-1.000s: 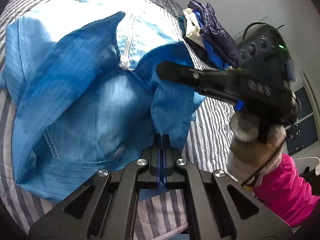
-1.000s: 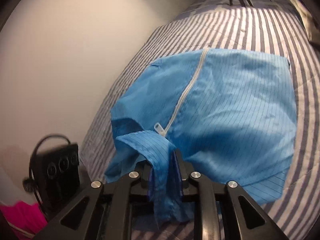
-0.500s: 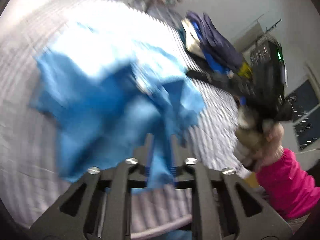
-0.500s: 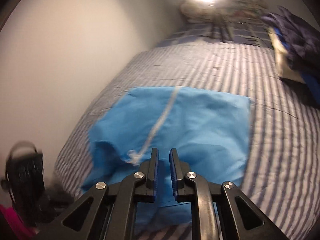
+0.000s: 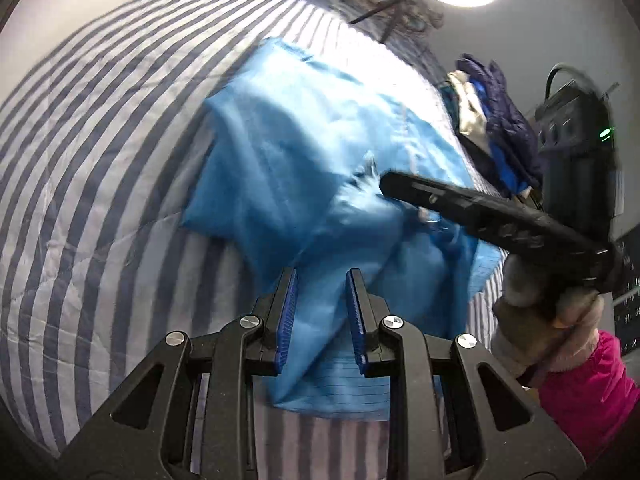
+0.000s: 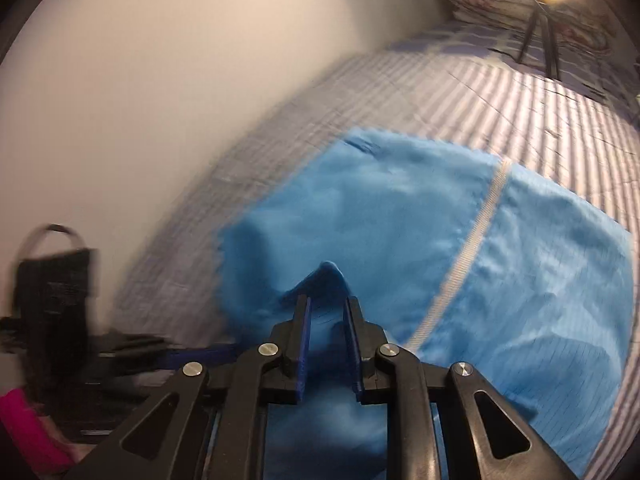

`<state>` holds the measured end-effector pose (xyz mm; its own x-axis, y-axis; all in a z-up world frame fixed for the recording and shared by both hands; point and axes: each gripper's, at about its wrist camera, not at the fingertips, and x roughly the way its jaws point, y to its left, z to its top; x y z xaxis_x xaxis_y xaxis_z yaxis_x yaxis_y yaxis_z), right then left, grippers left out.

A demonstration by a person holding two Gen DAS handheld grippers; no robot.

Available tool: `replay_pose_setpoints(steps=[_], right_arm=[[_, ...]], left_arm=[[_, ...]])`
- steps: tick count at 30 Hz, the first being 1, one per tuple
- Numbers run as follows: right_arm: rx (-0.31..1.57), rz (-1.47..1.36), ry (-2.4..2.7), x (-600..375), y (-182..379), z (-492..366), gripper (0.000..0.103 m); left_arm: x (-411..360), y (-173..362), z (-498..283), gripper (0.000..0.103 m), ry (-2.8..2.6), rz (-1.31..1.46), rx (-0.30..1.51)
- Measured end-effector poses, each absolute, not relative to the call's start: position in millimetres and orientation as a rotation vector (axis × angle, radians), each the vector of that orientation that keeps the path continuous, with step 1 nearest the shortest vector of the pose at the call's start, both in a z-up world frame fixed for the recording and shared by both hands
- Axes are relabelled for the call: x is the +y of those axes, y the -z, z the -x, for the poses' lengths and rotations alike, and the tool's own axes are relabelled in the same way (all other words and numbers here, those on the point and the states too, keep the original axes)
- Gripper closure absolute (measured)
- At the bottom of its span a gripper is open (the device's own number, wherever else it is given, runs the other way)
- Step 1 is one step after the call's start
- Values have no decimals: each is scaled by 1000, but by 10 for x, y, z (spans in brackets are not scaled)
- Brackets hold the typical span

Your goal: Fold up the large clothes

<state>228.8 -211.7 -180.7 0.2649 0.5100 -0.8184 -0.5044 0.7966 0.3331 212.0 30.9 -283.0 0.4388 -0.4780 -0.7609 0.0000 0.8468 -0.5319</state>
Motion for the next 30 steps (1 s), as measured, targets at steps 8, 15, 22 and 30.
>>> replay_pose_setpoints(steps=[8,15,22,30], right_arm=[[1068,-79,-642,-2556,1485,-2069,67],[1054,-129,-474,-3297,1384,-1543,63],[1028,-159,-330,-3703,1456,-1625,67],[1104,-57,-282,-3476,1851,-1917,77]], left_arm=[[488,2451,-2140,78,331,518,1039],[659,2243,-2503,59,306,458,1041],[650,2356,-2980,59,230,386,1058],[595,2917,-3067,59,155,257,1177]])
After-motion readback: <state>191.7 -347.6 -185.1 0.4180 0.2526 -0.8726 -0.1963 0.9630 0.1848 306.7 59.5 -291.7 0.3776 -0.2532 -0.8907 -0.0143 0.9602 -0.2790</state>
